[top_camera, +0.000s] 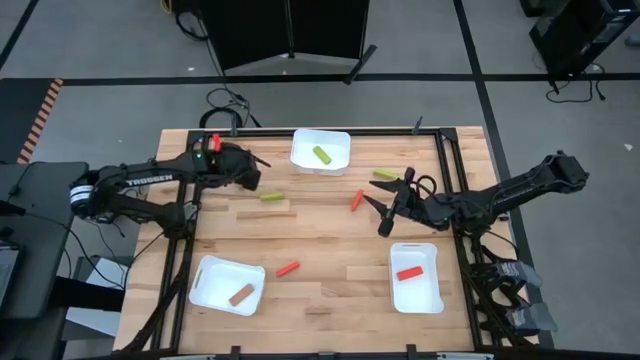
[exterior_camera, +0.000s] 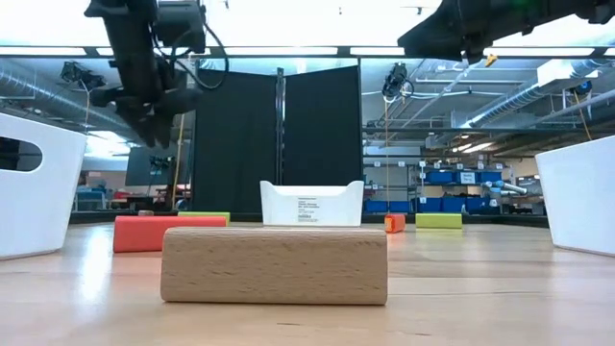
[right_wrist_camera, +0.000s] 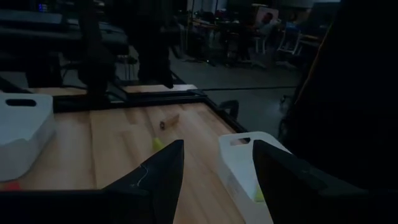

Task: Sort blocks
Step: Put the top brown block into the bottom left white bin

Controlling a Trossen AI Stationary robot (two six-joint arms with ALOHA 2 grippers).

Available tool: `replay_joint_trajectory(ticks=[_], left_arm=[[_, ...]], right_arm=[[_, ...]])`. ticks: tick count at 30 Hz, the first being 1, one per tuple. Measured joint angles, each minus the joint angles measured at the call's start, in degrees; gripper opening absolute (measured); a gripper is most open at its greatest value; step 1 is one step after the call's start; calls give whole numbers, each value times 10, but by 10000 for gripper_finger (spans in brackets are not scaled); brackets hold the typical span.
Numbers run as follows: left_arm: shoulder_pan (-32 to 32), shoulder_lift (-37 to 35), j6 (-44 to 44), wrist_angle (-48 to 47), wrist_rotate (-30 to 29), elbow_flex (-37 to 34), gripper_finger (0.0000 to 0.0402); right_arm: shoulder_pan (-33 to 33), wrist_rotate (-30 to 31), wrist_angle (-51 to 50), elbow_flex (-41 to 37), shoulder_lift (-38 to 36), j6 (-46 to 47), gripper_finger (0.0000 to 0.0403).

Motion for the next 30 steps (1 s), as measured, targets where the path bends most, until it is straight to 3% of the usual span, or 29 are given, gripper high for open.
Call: replay_joint_trajectory(ticks=[8,21,30], left_arm=[[58,43,20,4,38,1,143],[98,124,35,50,70,0,143],[116,141,17,62,94,-5,143]], right_arm=[[-24,0,0,0,0,8,203],[-26,-2,-2,0,1,9,203],[-26,-2,-8,0,1,11,203]])
